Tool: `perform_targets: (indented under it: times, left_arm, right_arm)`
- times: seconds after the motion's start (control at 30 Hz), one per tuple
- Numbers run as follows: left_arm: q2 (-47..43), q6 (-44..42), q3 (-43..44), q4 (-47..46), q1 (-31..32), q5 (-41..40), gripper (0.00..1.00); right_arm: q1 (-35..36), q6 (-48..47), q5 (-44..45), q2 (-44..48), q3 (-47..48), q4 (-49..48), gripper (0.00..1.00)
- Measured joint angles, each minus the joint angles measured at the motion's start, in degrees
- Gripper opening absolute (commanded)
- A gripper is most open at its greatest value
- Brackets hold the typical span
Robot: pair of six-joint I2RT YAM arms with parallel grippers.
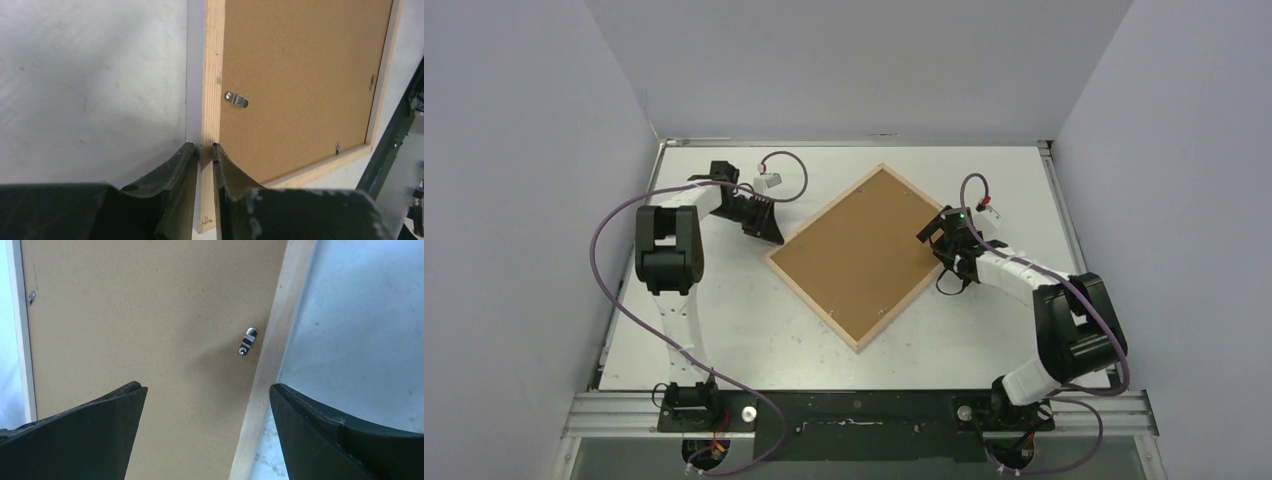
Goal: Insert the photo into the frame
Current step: Adjust the photo frame at the center of the board.
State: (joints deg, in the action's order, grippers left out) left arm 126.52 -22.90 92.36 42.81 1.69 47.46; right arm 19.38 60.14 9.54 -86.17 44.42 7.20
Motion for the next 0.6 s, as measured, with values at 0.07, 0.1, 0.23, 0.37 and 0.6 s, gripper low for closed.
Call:
perform_targets:
  times: [0.07, 0.1, 0.23, 0.37, 0.6]
  left_arm:
    - [-0.57, -1.46, -1.14, 1.86, -0.02, 0.57, 0.15]
    - [-0.79, -2.03, -1.53, 2.62, -0.02, 0.72, 0.15]
    - [-2.03, -5.16, -4.24, 5.7, -0.2, 1.75, 0.15]
    - [-2.64, -7.89, -6.49, 8.98, -0.04, 3.19, 0.15]
    - [-3.02, -10.16, -10.34, 11.61, 1.88, 6.82, 0.15]
  right_arm:
    - [-0.79, -1.05, 0.07, -2.4, 2.19, -0.61, 1.0]
    - [-1.05, -1.46, 0.11, -3.45, 3.17, -0.74, 1.0]
    - [-1.95, -3.28, 0.2, -7.87, 7.34, -2.25, 1.0]
    - [-2.08, -4.48, -1.66, -12.41, 12.68, -3.45, 1.0]
    - [0.55, -6.93, 0.24, -14.34, 19.34, -2.32, 0.99]
